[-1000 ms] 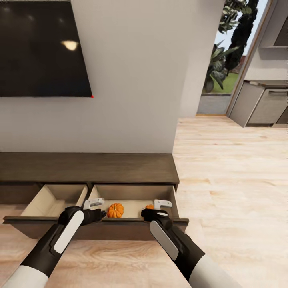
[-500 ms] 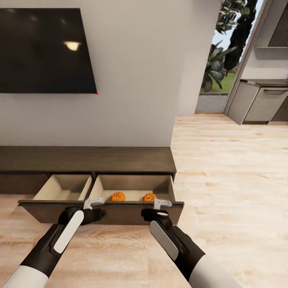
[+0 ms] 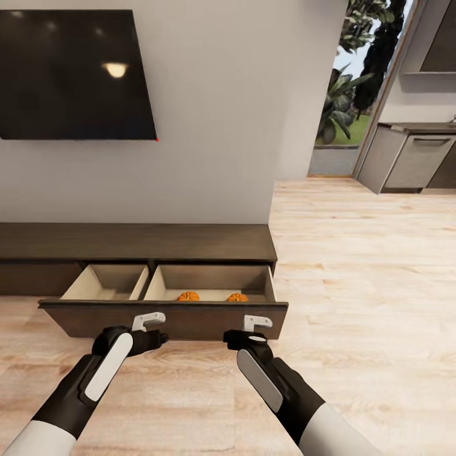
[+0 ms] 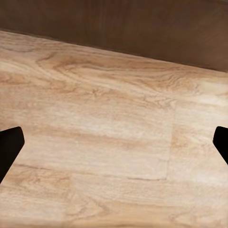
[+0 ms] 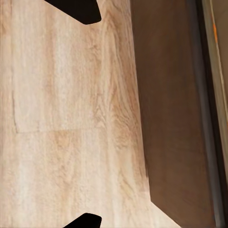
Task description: Place each of the two pumpkins and all three candles from the living room inside a cabinet in the living room (use any cabinet), then make sure every cabinet is closed, and position the cauldron so it is next to a table in the living room.
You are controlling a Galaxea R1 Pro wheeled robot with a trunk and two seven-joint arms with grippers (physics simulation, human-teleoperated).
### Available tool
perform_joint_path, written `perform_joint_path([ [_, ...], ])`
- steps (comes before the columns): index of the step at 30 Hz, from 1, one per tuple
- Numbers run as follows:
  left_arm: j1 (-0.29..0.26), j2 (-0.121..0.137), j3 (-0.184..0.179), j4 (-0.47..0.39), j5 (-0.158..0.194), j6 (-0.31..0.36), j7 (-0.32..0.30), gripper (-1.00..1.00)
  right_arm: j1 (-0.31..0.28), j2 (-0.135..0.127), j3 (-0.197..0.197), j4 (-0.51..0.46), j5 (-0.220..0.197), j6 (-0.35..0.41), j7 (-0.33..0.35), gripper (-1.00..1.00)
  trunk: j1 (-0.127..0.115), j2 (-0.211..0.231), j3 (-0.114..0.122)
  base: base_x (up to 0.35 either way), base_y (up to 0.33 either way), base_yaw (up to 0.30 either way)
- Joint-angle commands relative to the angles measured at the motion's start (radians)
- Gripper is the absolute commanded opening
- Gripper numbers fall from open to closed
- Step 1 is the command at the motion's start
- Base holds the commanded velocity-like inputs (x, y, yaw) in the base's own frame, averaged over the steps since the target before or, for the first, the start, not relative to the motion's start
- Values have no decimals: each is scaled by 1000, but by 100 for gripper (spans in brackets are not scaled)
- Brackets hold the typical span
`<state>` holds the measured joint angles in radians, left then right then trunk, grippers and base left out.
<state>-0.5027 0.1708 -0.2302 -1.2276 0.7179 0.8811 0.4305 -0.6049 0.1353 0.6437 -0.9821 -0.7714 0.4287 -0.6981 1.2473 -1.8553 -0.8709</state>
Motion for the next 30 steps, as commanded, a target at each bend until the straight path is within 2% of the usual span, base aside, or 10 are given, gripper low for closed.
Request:
perform_joint_path([
  [1,-1,1,-2,-1,10,1,10,100,-1,0,2,-1,-5,3,-7,100,4,-8,-4,-7,0,0],
  [22,0,1,-11,9,4,-13,11,100,-1,-4,7,10,-5,-1,-1,100,84,-155,-70,0,0,0],
  [30,0,1,-13,10,-5,-18,9,100,-1,-6,3,11,0,-4,93,100,115,-211,-95,0,0,0],
])
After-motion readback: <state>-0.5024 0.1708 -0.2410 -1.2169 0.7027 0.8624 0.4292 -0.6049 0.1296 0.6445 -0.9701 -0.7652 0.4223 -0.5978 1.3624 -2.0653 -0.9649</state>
